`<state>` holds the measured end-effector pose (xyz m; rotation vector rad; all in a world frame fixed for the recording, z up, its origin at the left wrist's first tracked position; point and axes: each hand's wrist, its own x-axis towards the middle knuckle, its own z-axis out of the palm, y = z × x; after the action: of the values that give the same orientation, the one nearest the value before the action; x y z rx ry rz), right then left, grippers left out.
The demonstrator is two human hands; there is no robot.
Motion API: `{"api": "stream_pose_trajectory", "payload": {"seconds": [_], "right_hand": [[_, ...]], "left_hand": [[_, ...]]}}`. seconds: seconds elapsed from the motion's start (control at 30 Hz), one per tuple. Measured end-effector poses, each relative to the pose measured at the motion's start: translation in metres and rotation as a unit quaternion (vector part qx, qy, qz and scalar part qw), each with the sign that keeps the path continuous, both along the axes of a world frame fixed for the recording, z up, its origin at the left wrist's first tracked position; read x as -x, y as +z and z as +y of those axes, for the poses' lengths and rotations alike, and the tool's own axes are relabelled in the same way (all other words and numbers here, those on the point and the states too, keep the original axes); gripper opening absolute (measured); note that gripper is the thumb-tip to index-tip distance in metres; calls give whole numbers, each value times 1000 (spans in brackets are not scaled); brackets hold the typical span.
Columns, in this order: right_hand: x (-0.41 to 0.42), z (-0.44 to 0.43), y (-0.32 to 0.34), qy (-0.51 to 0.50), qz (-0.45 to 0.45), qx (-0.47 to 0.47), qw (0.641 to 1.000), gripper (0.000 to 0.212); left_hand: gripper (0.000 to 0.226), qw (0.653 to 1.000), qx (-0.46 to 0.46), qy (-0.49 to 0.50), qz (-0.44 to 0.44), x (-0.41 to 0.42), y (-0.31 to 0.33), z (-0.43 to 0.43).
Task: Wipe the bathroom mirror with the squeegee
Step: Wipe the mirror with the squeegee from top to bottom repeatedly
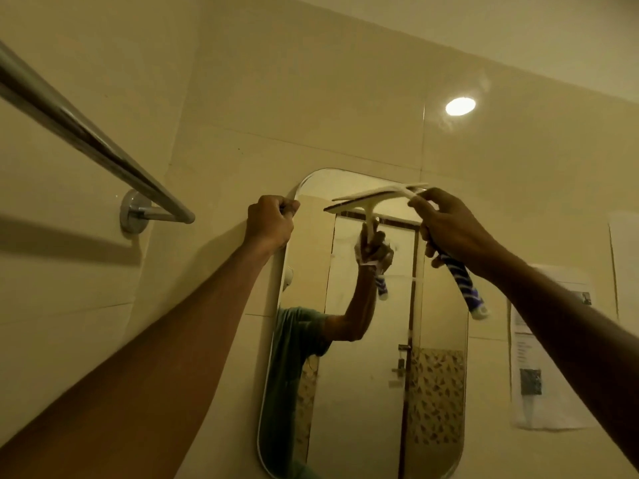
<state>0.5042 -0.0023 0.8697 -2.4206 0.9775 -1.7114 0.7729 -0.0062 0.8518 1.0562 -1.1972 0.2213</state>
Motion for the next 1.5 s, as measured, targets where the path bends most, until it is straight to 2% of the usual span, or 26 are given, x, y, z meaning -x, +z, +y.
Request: {"api": "stream_pose_trajectory", "payload": {"seconds": [0.1,0.23,0.37,0.5,0.6,0.67,0.73,0.87,1.0,1.1,1.17,1.2,1.27,1.37,1.5], "right_hand": [[-11,-12,18,-59,88,93,990,29],[-7,-32,19,-137,137,142,971,54],[41,-58,-25,-161,119,123,972,48],[80,-66,-66,-191,118,65,972,61],[72,-55,-37,-209,129,102,964,66],[55,-48,-5,-219,101,158,957,66],[36,-47,20,-222,87,170,956,60],[39,-66,11,-209,50,127,969,42],[79,-87,-67,-194,-3,65,979,40],[97,-81,-109,-217,41,-1,975,37],[97,-65,-98,-227,66,-8,972,49],[93,-54,-84,-210,50,-9,976,61],[85,-35,-48,-158,-4,-19,987,68],[74,-24,-9,-118,-45,-7,992,51],[62,-34,-19,-141,-39,-28,989,41]], "left_hand": [[29,1000,-7,10,-13,-2,1,0],[30,999,-10,17,-32,-5,2,-3],[29,999,4,25,-32,-7,2,-9],[30,999,17,31,-27,-5,1,-9],[29,999,16,21,-24,-5,0,-8],[29,999,16,22,-22,-4,0,-8],[29,999,17,25,-19,-4,0,-9],[30,999,17,37,-15,-4,0,-12],[29,998,31,46,-15,-4,-1,-16],[30,998,30,46,-14,-2,-1,-16],[30,999,26,44,-14,-1,-1,-14],[30,999,25,43,-14,-1,-1,-13],[30,999,25,39,-12,-1,-1,-12],[30,999,21,34,-12,0,-2,-11],[31,999,19,38,-18,-1,-1,-10]]}}
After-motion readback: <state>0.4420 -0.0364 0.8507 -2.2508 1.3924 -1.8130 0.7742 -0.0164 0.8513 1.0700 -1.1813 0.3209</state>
